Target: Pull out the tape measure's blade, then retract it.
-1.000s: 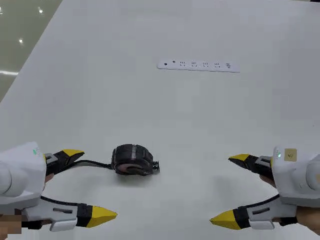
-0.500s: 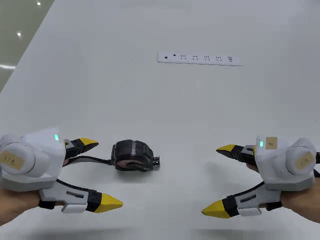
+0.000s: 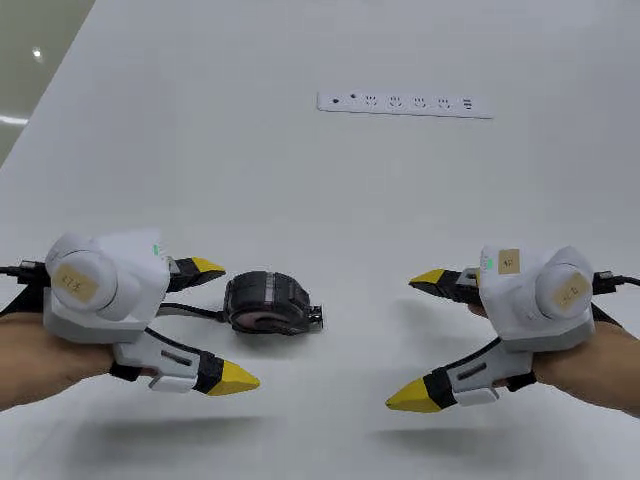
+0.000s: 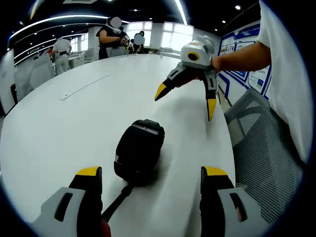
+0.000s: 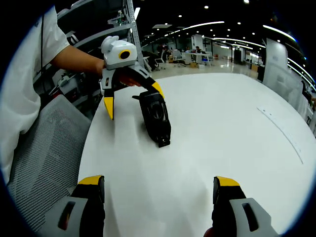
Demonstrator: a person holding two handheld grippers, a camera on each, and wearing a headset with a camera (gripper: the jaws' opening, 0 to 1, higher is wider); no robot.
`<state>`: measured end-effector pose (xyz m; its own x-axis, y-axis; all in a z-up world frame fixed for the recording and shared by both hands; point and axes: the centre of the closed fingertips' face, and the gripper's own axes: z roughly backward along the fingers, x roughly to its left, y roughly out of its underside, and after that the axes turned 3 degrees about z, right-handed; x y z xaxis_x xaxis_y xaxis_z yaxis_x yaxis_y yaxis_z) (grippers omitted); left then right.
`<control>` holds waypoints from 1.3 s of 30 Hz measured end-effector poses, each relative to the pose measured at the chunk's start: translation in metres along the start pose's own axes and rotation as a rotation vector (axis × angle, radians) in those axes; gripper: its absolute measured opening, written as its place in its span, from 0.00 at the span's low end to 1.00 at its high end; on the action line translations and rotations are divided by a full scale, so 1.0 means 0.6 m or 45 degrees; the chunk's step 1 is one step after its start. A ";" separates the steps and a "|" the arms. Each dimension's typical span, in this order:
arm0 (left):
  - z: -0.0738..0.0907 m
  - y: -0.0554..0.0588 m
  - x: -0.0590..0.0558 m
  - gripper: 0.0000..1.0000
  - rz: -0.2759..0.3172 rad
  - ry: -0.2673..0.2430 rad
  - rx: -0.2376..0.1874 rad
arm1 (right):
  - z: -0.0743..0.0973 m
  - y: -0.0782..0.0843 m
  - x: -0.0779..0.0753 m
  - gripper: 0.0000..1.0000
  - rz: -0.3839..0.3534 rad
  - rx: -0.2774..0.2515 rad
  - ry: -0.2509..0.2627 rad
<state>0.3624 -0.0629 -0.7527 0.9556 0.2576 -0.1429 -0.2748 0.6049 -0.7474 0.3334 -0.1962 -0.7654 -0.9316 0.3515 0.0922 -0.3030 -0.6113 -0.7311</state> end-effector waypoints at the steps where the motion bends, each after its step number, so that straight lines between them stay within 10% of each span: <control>1: -0.003 0.000 0.002 0.77 -0.013 0.000 0.007 | -0.002 -0.002 -0.002 0.91 0.001 -0.003 -0.004; 27: -0.025 0.001 0.031 0.30 -0.110 0.013 0.042 | -0.044 -0.034 -0.016 0.88 0.029 -0.048 -0.051; 39: -0.027 0.002 0.031 0.29 -0.118 0.023 0.038 | -0.059 -0.046 -0.028 0.73 0.077 -0.077 -0.010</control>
<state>0.3813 -0.0696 -0.7666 0.9788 0.1857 -0.0861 -0.1878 0.6477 -0.7384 0.3645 -0.1605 -0.7708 -0.9494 0.3097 0.0519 -0.2337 -0.5868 -0.7752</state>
